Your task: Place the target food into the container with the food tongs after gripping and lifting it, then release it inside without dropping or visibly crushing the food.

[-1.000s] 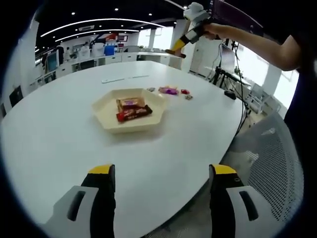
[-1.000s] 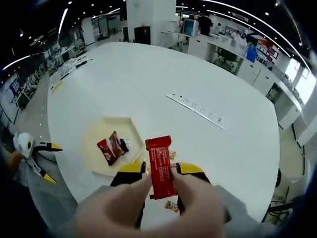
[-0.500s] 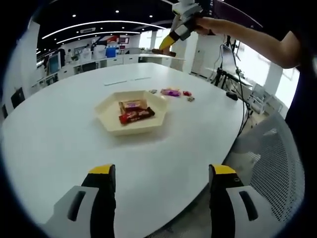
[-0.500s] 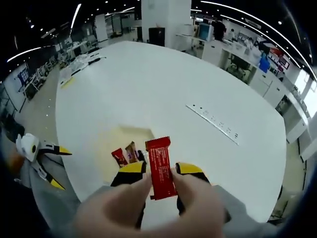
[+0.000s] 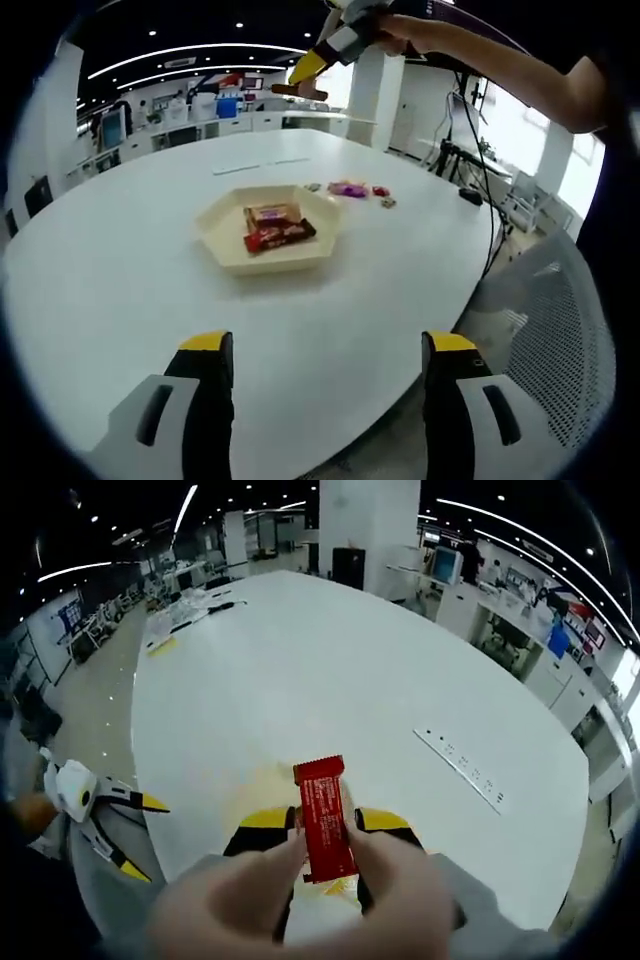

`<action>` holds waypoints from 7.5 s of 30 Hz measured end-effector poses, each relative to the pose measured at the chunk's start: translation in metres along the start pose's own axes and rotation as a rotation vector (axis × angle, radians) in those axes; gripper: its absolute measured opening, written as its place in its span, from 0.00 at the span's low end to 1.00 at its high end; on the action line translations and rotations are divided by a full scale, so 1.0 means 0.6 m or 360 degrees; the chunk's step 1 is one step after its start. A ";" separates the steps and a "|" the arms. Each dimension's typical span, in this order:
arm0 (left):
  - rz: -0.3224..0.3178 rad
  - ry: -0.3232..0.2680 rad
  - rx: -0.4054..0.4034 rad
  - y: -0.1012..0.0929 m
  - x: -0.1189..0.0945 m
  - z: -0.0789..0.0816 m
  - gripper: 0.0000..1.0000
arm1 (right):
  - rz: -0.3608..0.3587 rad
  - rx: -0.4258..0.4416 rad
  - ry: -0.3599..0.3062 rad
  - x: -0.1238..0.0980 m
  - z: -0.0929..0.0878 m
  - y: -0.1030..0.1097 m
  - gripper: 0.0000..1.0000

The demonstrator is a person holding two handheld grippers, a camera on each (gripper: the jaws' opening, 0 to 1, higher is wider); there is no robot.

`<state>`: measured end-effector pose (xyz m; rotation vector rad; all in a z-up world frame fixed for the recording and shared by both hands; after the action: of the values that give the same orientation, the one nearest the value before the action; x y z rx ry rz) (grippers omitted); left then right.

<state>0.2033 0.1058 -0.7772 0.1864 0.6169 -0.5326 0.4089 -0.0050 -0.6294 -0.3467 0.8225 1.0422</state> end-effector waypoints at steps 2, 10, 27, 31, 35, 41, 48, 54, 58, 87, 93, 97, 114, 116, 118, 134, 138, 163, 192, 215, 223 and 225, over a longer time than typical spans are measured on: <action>0.0001 0.0000 0.0000 0.000 0.000 0.000 0.74 | 0.0013 -0.0014 -0.0002 0.004 0.005 0.006 0.23; -0.0001 0.0017 0.0018 -0.001 0.001 -0.004 0.74 | 0.0105 -0.0050 -0.0036 0.018 0.029 0.036 0.23; 0.0001 0.0020 0.0016 -0.001 0.002 -0.004 0.74 | 0.0123 -0.0124 -0.0086 0.012 0.055 0.048 0.25; 0.0000 0.0020 0.0018 -0.002 0.001 -0.004 0.74 | 0.0120 -0.0125 -0.0090 0.009 0.055 0.048 0.25; -0.0003 0.0025 0.0022 -0.003 0.002 -0.005 0.74 | 0.0121 -0.0117 -0.0093 0.006 0.055 0.048 0.25; -0.0009 0.0027 0.0027 -0.004 0.001 -0.006 0.74 | 0.0121 -0.0108 -0.0095 0.002 0.050 0.046 0.26; -0.0012 0.0034 0.0032 -0.006 0.001 -0.007 0.74 | 0.0093 -0.0071 -0.0096 -0.009 0.025 0.028 0.26; -0.0016 0.0044 0.0037 -0.007 0.002 -0.009 0.74 | 0.0060 0.0013 -0.0084 -0.023 -0.012 0.002 0.27; -0.0016 0.0050 0.0041 -0.007 0.002 -0.010 0.74 | 0.0039 0.0084 -0.0092 -0.037 -0.038 -0.015 0.27; -0.0033 0.0106 0.0076 -0.012 0.006 -0.024 0.74 | -0.0211 0.0437 -0.0037 -0.131 -0.243 -0.109 0.27; -0.0042 0.0121 0.0082 -0.014 0.006 -0.026 0.73 | -0.0230 0.0494 -0.0036 -0.137 -0.274 -0.116 0.28; -0.0040 0.0120 0.0080 -0.013 0.006 -0.026 0.73 | -0.0232 0.0547 -0.0004 -0.134 -0.306 -0.121 0.27; -0.0037 0.0160 0.0102 -0.014 0.008 -0.035 0.73 | -0.0197 0.0680 0.0040 -0.100 -0.373 -0.117 0.28; -0.0040 0.0172 0.0106 -0.015 0.008 -0.037 0.73 | -0.0190 0.0700 0.0053 -0.094 -0.384 -0.118 0.28; -0.0042 0.0183 0.0108 -0.015 0.009 -0.040 0.73 | -0.0184 0.0738 0.0048 -0.088 -0.394 -0.119 0.28; -0.0041 0.0232 0.0121 -0.016 0.010 -0.050 0.73 | -0.0253 0.0881 0.0060 -0.057 -0.446 -0.137 0.28; -0.0041 0.0236 0.0117 -0.015 0.010 -0.050 0.73 | -0.0291 0.0961 0.0011 -0.051 -0.451 -0.144 0.28; -0.0057 0.0285 0.0141 -0.020 0.012 -0.061 0.73 | -0.0398 0.1059 -0.0004 -0.019 -0.472 -0.158 0.28; -0.0050 0.0261 0.0138 -0.018 0.012 -0.057 0.72 | -0.0505 0.0928 -0.0094 -0.063 -0.434 -0.164 0.22; -0.0098 0.0095 0.0128 -0.031 0.002 -0.023 0.73 | -0.0540 0.0624 -0.0261 -0.242 -0.239 -0.123 0.23; -0.0107 0.0041 0.0140 -0.034 -0.002 -0.014 0.73 | -0.0568 0.0568 -0.0279 -0.277 -0.210 -0.096 0.23; -0.0111 0.0026 0.0142 -0.034 -0.002 -0.011 0.73 | -0.0568 0.0560 -0.0284 -0.275 -0.205 -0.089 0.23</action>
<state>0.1884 0.0910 -0.7821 0.2544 0.6173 -0.6268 0.3605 -0.2092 -0.5945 -0.0921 0.7337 0.5726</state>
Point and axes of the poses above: the point that each gripper's makers call its tool centre point, and the gripper's own axes: x roughly forward along the fingers, y roughly to its left, z roughly out of its top, the point moved 1 cm from there along -x, roughly backward along the fingers, and after that the axes turned 13 degrees about z, right-handed, at the moved point
